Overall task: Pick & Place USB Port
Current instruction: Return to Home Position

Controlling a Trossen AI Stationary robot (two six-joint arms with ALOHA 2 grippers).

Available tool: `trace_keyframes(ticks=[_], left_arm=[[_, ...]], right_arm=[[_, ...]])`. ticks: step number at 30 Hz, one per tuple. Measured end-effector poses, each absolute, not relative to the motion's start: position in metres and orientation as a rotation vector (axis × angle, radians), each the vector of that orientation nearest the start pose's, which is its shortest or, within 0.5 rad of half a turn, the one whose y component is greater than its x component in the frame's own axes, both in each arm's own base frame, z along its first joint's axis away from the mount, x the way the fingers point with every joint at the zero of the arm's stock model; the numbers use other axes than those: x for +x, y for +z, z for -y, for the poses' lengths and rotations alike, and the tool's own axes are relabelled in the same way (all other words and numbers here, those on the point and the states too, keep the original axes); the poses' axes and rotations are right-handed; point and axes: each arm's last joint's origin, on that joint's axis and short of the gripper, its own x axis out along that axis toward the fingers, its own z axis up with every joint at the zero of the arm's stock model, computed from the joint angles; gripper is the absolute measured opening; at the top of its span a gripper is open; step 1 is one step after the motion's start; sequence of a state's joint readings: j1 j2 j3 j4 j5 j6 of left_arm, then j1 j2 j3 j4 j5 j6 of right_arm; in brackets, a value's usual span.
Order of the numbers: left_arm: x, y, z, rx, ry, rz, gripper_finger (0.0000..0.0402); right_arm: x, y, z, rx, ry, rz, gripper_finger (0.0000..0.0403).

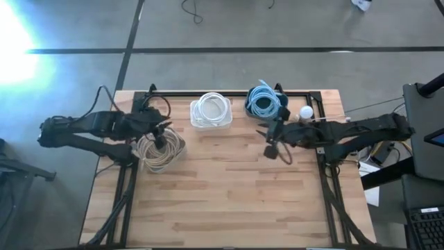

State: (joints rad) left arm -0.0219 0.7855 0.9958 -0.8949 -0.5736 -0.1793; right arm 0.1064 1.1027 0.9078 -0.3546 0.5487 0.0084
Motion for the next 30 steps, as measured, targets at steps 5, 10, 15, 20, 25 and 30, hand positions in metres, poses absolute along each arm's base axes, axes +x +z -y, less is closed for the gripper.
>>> trace_keyframes(ticks=[5, 10, 15, 20, 25, 30], left_arm=[[0.13, 0.329, -0.012, 0.016, 0.539, -0.48, 0.01], [0.126, 0.307, -0.012, 0.013, 0.528, -0.369, 0.0099], [0.114, 0.287, -0.012, -0.022, 0.53, -0.298, 0.01], [0.1, 0.27, -0.013, -0.06, 0.531, -0.231, 0.0099], [0.09, 0.257, -0.013, -0.08, 0.528, -0.16, 0.0099], [0.081, 0.247, -0.013, -0.079, 0.526, -0.129, 0.0099]], right_arm=[[0.201, 0.288, -0.002, -0.077, -0.443, -0.409, 0.0089], [0.171, 0.278, 0.004, 0.01, -0.47, -0.299, 0.0081], [0.147, 0.27, 0.005, 0.039, -0.469, -0.227, 0.0077], [0.133, 0.262, 0.006, 0.06, -0.462, -0.172, 0.008], [0.127, 0.254, 0.006, 0.062, -0.461, -0.163, 0.0081], [0.125, 0.248, 0.004, 0.029, -0.377, -0.18, 0.0082]])
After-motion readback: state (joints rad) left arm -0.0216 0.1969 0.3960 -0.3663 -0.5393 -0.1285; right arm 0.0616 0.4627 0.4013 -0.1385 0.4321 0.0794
